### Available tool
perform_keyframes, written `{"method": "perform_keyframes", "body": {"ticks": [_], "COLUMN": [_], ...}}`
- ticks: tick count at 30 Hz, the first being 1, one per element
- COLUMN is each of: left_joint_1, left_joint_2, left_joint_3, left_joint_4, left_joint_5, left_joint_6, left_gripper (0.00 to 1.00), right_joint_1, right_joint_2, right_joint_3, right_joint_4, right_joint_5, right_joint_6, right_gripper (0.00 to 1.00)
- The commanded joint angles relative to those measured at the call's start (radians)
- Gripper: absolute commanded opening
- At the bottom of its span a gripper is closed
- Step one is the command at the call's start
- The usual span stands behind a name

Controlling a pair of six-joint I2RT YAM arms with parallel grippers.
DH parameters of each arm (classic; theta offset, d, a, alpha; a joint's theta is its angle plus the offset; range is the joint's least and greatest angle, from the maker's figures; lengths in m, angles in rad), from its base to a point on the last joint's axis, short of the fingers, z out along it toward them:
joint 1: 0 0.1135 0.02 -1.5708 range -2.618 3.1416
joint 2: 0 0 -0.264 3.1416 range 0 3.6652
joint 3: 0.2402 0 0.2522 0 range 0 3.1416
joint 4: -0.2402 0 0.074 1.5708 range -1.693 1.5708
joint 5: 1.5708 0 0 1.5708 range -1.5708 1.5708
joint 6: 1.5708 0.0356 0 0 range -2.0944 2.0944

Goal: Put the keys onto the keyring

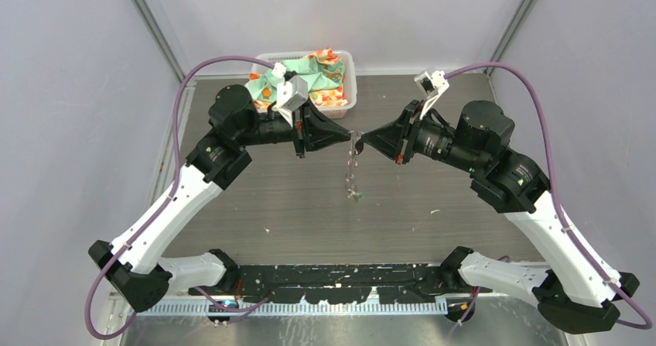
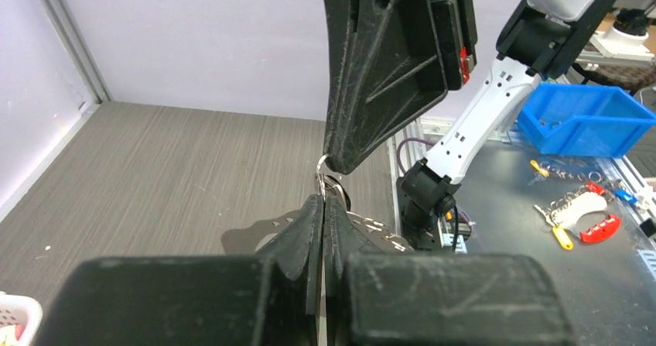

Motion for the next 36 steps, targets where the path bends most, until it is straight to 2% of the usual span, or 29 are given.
{"method": "perform_keyframes", "body": {"ticks": [1, 7, 18, 28, 32, 36], "left_joint_1": [-0.005, -0.004, -0.005, -0.004, -0.004, -0.004], "left_joint_2": [-0.041, -0.034, -0.038, -0.042, -0.044, -0.045], "left_joint_3": [-0.004, 0.006, 0.003, 0.004, 0.004, 0.002], "left_joint_4": [0.054, 0.038, 0.054, 0.087, 0.087, 0.087], "left_joint_5": [0.084, 0.122, 0.14, 0.155, 0.156, 0.157], "left_joint_6": [0.064, 0.134, 0.159, 0.147, 0.147, 0.145], "left_gripper": [0.0, 0.0, 0.0, 0.0, 0.0, 0.0], "right_joint_1": [-0.016, -0.039, -0.082, -0.11, -0.123, -0.136], "right_joint_2": [-0.013, -0.015, -0.006, 0.047, 0.046, 0.025], "right_joint_3": [-0.009, -0.045, -0.077, -0.096, -0.083, -0.058], "right_joint_4": [0.01, 0.021, 0.041, 0.067, 0.052, 0.017], "right_joint_5": [0.002, -0.052, -0.153, -0.272, -0.288, -0.284], "right_joint_6": [0.017, 0.052, 0.09, 0.133, 0.12, 0.079], "right_gripper": [0.05, 0.05, 0.05, 0.12, 0.2, 0.42]}}
